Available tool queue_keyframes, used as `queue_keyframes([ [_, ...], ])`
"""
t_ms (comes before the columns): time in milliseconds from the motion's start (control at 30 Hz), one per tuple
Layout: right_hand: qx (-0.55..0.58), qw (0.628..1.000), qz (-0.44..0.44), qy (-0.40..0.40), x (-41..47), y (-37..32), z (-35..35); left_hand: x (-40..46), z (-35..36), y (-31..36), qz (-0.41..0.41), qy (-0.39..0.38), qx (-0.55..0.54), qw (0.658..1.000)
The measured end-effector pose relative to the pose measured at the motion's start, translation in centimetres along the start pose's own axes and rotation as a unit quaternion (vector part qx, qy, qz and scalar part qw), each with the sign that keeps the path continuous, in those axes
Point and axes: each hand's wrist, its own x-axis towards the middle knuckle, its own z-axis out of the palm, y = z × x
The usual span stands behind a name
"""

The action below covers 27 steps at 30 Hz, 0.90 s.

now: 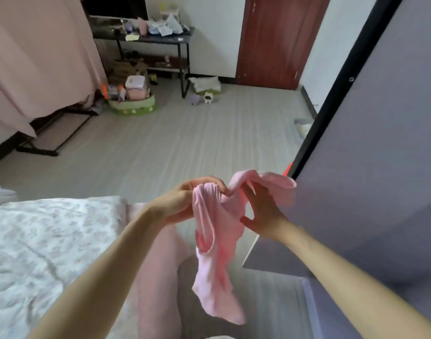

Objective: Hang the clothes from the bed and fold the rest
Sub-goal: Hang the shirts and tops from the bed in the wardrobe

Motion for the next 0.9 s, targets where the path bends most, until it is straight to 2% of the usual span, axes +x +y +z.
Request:
queue_keyframes([
  [33, -0.007, 0.999, -0.001, 0.036, 0.3, -0.3, -0.4, 0.0, 0.0, 0.6, -0.008, 0.002, 0.03, 1.0],
  [100, 0.081, 0.987, 0.01, 0.137, 0.7, -0.7, -1.0, 0.1, -0.1, 1.9, 0.008, 0.035, 0.152, 0.988],
  [167, 0.265, 0.942, 0.077, 0.191, 1.1, -1.0, -1.7, 0.7, -0.3, 3.0, 0.051, 0.068, 0.358, 0.93],
  [200, 0.382, 0.898, 0.116, 0.184, 1.3, -1.0, -2.0, 1.1, -0.1, 3.3, 0.071, 0.067, 0.456, 0.885],
  [267, 0.612, 0.758, 0.175, 0.142, 2.0, -1.5, -2.4, 1.9, 0.4, 3.7, 0.107, 0.043, 0.597, 0.794],
  [300, 0.65, 0.731, 0.178, 0.108, 2.4, -1.8, -2.6, 2.1, 0.6, 3.7, 0.128, 0.023, 0.636, 0.76],
  [333, 0.621, 0.764, 0.16, 0.068, 2.8, -2.2, -2.7, 2.2, 0.7, 3.7, 0.143, 0.004, 0.664, 0.734],
  [400, 0.453, 0.887, 0.082, -0.032, 3.0, -3.2, -2.6, 2.3, 0.7, 3.7, 0.171, -0.015, 0.697, 0.697],
  [433, 0.356, 0.93, 0.049, -0.073, 3.1, -3.6, -2.1, 2.2, 0.5, 3.8, 0.184, -0.012, 0.706, 0.684],
  [467, 0.282, 0.954, 0.025, -0.103, 3.1, -3.6, -1.2, 2.0, 0.3, 3.8, 0.195, -0.007, 0.711, 0.676],
  [567, 0.223, 0.963, -0.004, -0.148, 2.5, -2.8, 0.2, 1.6, -1.3, 3.8, 0.175, 0.037, 0.731, 0.659],
  [633, 0.192, 0.973, 0.016, -0.126, 2.5, -1.8, 0.1, 1.0, -3.0, 3.7, 0.123, 0.062, 0.758, 0.637],
  [767, 0.063, 0.995, 0.043, -0.062, 2.8, -0.5, -1.2, -0.3, -5.3, 2.6, 0.008, 0.02, 0.844, 0.536],
  [833, 0.012, 0.998, 0.017, -0.064, 2.6, -0.2, -1.6, -0.4, -5.4, 1.9, 0.001, 0.027, 0.852, 0.522],
  [900, -0.01, 0.996, 0.016, -0.084, 2.1, 0.2, -1.8, -0.1, -5.4, 1.5, 0.032, 0.049, 0.851, 0.523],
])
